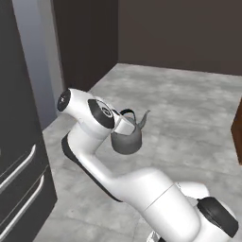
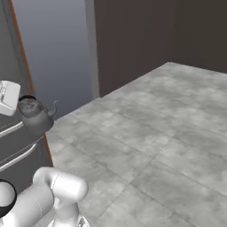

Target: The kettle is done boiling. Turn off the stove, then wait for 300 timesteps before moving the kettle to the dining table.

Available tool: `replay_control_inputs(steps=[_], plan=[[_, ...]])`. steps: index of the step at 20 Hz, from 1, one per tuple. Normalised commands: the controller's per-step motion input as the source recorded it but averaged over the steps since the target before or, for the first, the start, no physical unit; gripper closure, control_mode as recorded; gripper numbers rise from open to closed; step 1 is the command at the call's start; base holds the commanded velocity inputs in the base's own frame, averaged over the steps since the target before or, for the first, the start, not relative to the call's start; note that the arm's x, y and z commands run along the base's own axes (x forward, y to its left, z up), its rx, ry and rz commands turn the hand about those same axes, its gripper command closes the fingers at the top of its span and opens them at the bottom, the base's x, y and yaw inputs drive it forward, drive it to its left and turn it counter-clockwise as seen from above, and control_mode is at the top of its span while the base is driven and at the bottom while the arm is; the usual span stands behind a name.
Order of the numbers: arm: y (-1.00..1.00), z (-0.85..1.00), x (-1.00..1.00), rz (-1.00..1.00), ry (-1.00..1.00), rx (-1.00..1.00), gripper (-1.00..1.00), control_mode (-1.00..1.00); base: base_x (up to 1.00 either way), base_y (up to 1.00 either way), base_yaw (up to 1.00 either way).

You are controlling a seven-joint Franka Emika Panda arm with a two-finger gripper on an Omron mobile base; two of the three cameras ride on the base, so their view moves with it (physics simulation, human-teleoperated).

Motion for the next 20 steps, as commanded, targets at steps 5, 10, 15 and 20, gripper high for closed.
replay_control_inputs(steps=[5,10,15,20], plan=[[0.0,0.0,0.0,0.0,0.0,0.0,1.0,1.0,-0.03,-0.13,-0.47],[0.0,0.0,0.0,0.0,0.0,0.0,1.0,1.0,0.0,-0.13,-0.46],[0.0,0.0,0.0,0.0,0.0,0.0,1.0,1.0,0.02,-0.17,-0.44],[0.0,0.0,0.0,0.0,0.0,0.0,1.0,1.0,0.16,-0.16,-0.4]])
